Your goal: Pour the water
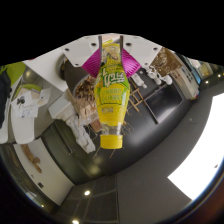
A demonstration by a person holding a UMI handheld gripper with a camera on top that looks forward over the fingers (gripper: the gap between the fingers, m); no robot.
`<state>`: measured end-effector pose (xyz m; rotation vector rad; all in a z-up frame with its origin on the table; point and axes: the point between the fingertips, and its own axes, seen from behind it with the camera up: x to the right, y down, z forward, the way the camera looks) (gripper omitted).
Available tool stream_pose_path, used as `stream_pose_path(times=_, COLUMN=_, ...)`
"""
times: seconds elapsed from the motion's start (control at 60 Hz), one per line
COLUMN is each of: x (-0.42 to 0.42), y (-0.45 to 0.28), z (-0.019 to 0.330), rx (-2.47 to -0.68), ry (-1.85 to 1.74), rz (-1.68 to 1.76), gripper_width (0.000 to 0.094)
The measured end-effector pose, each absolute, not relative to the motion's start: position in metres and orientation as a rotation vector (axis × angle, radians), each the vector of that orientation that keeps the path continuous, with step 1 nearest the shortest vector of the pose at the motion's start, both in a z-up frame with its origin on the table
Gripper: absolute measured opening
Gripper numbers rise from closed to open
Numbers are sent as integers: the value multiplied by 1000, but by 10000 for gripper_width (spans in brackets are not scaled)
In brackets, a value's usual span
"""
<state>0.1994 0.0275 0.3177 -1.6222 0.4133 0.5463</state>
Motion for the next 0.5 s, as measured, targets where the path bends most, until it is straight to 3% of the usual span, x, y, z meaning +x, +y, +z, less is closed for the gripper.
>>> stream_pose_path(times=0.1, x=255, y=24, z=335, rx=-1575, ry=312, rz=269, gripper_width=230)
stream_pose_path(times=0.183, x=308, y=22, z=328, rx=-1581, ry=246, rz=47, gripper_width=231)
stream_pose_path(times=0.333, x=363, y=23, z=266, rx=-1674, ry=190, rz=-185, gripper_width=231)
stream_pose_path(times=0.5, x=389, y=22, z=173, rx=-1795, ry=199, rz=-241, gripper_width=232)
